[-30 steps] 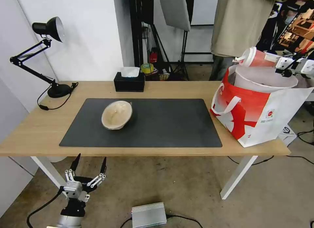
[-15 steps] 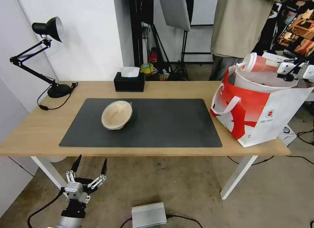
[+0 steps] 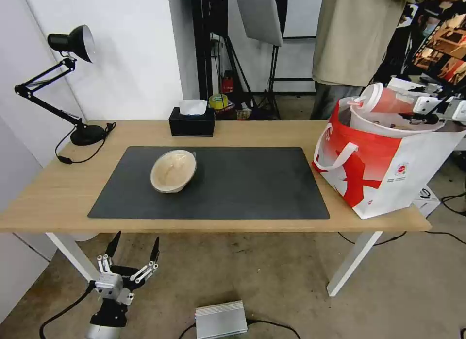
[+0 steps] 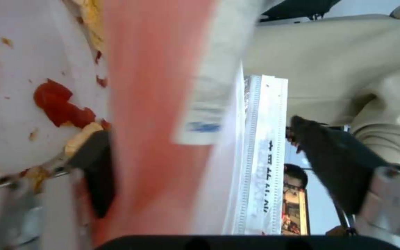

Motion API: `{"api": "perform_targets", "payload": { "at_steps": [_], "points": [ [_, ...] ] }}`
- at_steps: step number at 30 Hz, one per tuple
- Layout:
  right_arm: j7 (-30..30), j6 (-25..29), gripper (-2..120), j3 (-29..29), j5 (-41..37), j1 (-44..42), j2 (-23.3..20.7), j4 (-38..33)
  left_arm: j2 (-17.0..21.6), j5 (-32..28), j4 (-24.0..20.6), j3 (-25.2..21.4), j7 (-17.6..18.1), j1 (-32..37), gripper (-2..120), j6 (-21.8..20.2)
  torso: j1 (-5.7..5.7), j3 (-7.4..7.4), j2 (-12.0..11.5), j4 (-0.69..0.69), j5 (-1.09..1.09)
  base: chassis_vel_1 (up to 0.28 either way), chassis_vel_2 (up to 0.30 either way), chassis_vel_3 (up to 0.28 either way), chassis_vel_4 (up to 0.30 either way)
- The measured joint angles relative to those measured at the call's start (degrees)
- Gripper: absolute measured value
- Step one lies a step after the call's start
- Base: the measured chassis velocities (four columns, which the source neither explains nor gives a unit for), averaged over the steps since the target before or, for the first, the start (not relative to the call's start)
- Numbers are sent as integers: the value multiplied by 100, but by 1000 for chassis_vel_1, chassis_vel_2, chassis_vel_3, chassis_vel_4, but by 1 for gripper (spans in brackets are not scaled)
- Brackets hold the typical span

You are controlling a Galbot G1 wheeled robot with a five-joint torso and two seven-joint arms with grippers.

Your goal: Pick up the trash from the table and place it into the takeout bag.

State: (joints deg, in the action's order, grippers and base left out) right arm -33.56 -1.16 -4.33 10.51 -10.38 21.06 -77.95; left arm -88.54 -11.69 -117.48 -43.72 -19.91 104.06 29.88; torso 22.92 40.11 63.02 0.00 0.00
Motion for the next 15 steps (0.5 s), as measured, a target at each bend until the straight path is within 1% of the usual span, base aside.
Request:
{"api": "perform_targets", "payload": {
  "at_steps": [2,3,5,15],
  "points": [
    [1,-2,95,0,0,-4,-2,-8,-16,0,-17,1,-9,11,100,7,0,0,0,0,0,0,0,0,0],
    [1,-2,95,0,0,-4,-2,-8,-16,0,-17,1,-9,11,100,7,0,0,0,0,0,0,0,0,0],
    [1,-4,99,0,0,-8,1,-11,-28,0,-30,-2,-15,20,100,13,0,0,0,0,0,0,0,0,0],
    [-2,-10,100,-1,5,-92,43,-37,-45,0,-46,-27,-22,46,100,44,0,0,0,0,0,0,0,0,0]
  ]
}}
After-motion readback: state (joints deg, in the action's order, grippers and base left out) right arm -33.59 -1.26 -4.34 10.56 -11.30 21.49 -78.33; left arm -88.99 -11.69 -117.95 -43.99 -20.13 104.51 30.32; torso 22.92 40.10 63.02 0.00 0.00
